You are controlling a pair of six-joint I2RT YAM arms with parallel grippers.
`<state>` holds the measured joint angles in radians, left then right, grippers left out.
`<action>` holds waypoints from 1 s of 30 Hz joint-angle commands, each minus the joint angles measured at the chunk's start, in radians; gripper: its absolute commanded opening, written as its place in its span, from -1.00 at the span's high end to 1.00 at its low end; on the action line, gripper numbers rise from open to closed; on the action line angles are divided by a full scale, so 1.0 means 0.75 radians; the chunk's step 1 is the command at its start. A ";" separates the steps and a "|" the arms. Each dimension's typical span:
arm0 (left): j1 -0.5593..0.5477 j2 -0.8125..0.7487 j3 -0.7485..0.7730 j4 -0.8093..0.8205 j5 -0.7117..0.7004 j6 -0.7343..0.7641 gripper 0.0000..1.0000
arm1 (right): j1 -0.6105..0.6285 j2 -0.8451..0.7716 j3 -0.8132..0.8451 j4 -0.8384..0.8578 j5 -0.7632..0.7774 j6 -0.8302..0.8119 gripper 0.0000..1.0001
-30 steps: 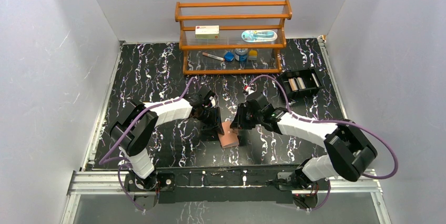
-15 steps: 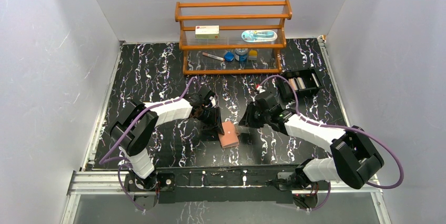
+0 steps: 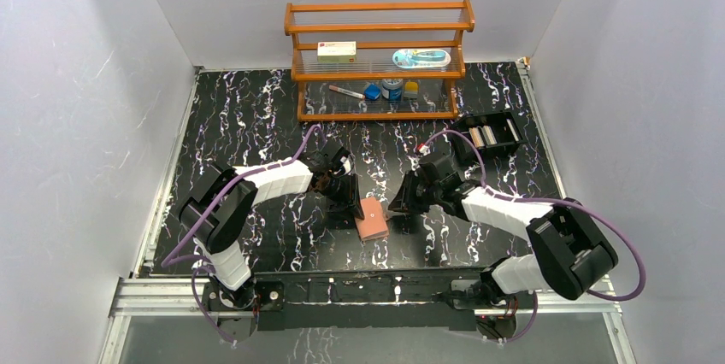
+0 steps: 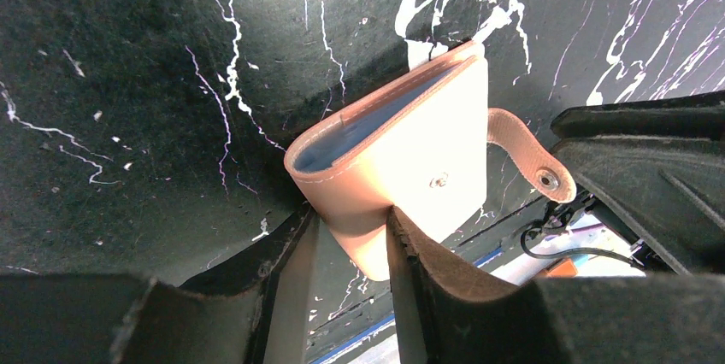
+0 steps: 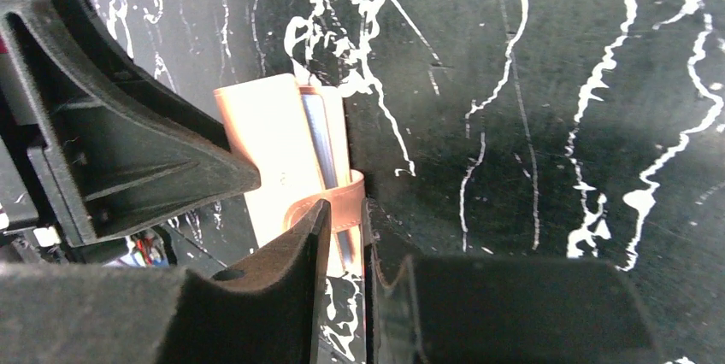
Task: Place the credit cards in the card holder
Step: Close the card holder at the center of the board.
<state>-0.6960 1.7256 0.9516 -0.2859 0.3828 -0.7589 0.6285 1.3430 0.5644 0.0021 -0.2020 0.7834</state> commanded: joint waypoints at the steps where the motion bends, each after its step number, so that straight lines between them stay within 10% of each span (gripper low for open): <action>1: -0.003 0.009 0.019 -0.018 0.002 0.016 0.35 | 0.000 0.021 0.000 0.125 -0.100 0.032 0.47; 30: -0.003 0.011 0.010 0.027 0.036 0.007 0.36 | 0.109 0.114 -0.002 0.245 -0.088 0.154 0.48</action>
<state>-0.6960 1.7302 0.9516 -0.2615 0.3931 -0.7589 0.7017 1.4162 0.5591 0.1398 -0.2836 0.8871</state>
